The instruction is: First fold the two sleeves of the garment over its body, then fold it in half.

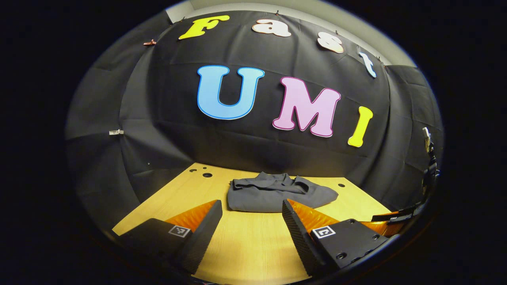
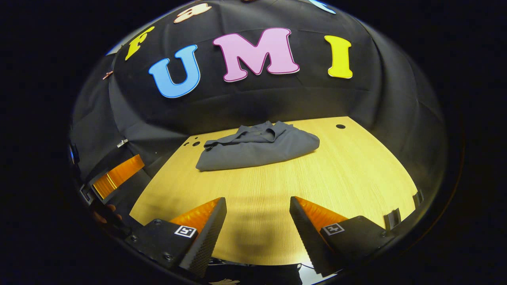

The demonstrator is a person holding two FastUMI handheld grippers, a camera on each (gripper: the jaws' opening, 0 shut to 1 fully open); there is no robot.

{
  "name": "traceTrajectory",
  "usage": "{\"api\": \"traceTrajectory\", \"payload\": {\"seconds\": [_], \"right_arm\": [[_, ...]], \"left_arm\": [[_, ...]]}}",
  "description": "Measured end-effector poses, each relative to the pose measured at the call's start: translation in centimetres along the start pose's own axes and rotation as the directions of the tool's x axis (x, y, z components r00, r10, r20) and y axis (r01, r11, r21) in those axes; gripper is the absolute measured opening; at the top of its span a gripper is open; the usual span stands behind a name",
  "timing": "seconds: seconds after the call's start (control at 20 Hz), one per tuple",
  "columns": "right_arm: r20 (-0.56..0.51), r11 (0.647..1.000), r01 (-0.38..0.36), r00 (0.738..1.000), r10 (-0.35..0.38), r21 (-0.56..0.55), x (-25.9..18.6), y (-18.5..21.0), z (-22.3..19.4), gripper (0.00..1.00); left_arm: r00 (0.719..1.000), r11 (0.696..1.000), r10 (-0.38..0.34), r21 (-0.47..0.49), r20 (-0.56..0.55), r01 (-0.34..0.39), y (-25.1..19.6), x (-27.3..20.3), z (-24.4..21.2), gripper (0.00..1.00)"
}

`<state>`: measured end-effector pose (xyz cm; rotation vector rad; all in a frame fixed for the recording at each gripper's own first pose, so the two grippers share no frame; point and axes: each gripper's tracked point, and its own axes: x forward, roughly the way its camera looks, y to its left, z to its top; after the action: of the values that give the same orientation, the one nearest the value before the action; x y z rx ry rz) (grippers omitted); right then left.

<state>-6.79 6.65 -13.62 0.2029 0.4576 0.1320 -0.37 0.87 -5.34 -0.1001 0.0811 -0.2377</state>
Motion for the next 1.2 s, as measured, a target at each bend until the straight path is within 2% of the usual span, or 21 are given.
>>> {"api": "traceTrajectory", "payload": {"seconds": [0.4, 0.8, 1.2], "right_arm": [[-0.011, 1.0, -0.007, 1.0, 0.007, 0.027, 0.7, -0.4, -0.1, 0.99], [-0.035, 1.0, -0.018, 0.999, 0.018, -0.002, 1.2, -0.4, -0.3, 0.99], [-0.068, 1.0, -0.012, 0.998, 0.012, -0.011, 1.8, -1.2, -1.1, 0.99]], "left_arm": [[1.0, 0.999, 0.015, 0.037, -0.026, -0.014, 0.1, 0.4, -0.9, 0.96], [0.998, 0.999, 0.024, 0.05, -0.062, -0.02, -0.6, 1.1, -1.8, 0.96], [0.993, 0.999, 0.039, 0.025, -0.112, -0.036, -0.5, 2.3, -3.3, 0.96]]}}
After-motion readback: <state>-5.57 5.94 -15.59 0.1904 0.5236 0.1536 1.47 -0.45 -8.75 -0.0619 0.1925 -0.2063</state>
